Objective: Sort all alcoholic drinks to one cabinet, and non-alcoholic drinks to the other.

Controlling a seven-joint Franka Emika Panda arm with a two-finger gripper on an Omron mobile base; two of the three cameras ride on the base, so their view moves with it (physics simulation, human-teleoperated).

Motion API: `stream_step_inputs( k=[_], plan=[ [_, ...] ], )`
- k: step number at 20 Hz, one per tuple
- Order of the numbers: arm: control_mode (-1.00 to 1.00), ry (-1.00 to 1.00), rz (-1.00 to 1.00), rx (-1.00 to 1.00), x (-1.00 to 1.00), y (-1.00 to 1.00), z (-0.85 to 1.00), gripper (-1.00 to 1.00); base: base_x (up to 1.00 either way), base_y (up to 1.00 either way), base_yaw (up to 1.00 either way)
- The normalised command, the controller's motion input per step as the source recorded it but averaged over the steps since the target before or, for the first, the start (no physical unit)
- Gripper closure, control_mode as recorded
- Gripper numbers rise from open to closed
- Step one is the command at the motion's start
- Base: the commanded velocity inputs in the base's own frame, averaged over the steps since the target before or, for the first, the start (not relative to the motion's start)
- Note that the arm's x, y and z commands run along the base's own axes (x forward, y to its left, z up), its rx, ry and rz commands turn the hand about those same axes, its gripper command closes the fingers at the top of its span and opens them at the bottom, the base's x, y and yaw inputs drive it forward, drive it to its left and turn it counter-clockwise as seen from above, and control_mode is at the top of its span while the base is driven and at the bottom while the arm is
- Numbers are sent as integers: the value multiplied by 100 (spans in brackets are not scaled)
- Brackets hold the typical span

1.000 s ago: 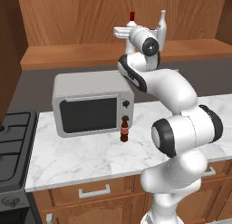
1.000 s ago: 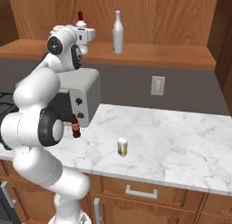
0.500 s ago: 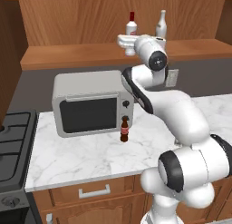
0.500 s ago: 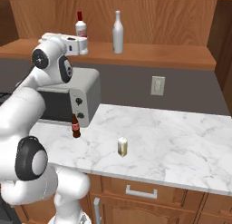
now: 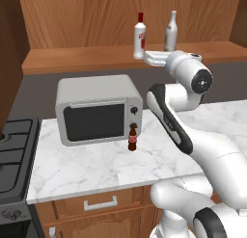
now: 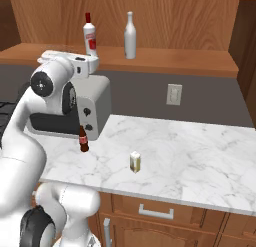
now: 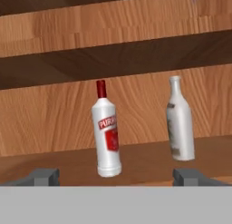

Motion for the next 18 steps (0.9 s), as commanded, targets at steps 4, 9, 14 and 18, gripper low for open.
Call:
stream_step_inputs(
  k=[4,9,14,18],
  plan=[
    [-100,25,18,-7,-79,-51,-10,-100,0,0,0],
    [-100,31,19,-9,-63,-44,-12,-100,0,0,0],
    [-100,19,26,-11,-42,-61,-86,-100,0,0,0],
    [-100,5,35,-9,-3,-53,-98,-100,0,0,0]
  ],
)
